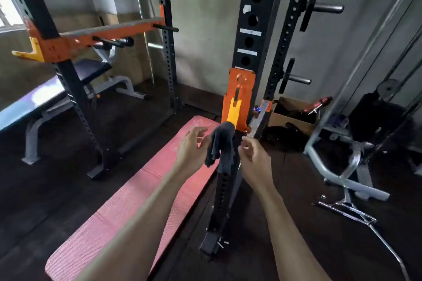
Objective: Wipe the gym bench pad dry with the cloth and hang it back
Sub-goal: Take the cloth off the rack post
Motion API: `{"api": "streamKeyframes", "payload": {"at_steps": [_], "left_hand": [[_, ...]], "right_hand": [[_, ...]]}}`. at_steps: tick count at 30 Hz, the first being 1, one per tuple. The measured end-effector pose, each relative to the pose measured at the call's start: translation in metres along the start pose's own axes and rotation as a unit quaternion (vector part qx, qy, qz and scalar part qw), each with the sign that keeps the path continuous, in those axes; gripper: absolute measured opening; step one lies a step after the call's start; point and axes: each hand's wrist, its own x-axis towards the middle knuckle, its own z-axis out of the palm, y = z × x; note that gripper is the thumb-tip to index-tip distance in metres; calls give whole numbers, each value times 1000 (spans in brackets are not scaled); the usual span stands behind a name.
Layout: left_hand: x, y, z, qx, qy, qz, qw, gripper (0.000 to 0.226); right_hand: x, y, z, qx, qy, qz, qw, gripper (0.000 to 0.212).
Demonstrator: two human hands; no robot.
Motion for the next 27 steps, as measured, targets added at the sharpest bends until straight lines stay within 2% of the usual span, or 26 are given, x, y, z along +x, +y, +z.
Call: {"api": "streamKeyframes", "payload": {"at_steps": [4,9,13,20,24,27], "left_hand": [[23,-1,14,-86,-31,-134,987,36],[53,0,32,-127,-57,-115,984,25],[75,10,31,-151,-114,-123,974,26],[92,25,29,-58,-197,-112,972,34],[90,29,26,-1,-187,-68,980,31],[86,29,19,56,-149,4,987,11]], "right_hand": [[29,6,3,22,-54,51,997,41],[59,17,11,43,-117,58,991,43],[75,25,18,28,-122,45,991,33],[85,23,18,4,-85,41,996,16],[91,12,11,-37,-57,-24,997,20],[90,-3,4,-43,-44,-94,994,16]]}}
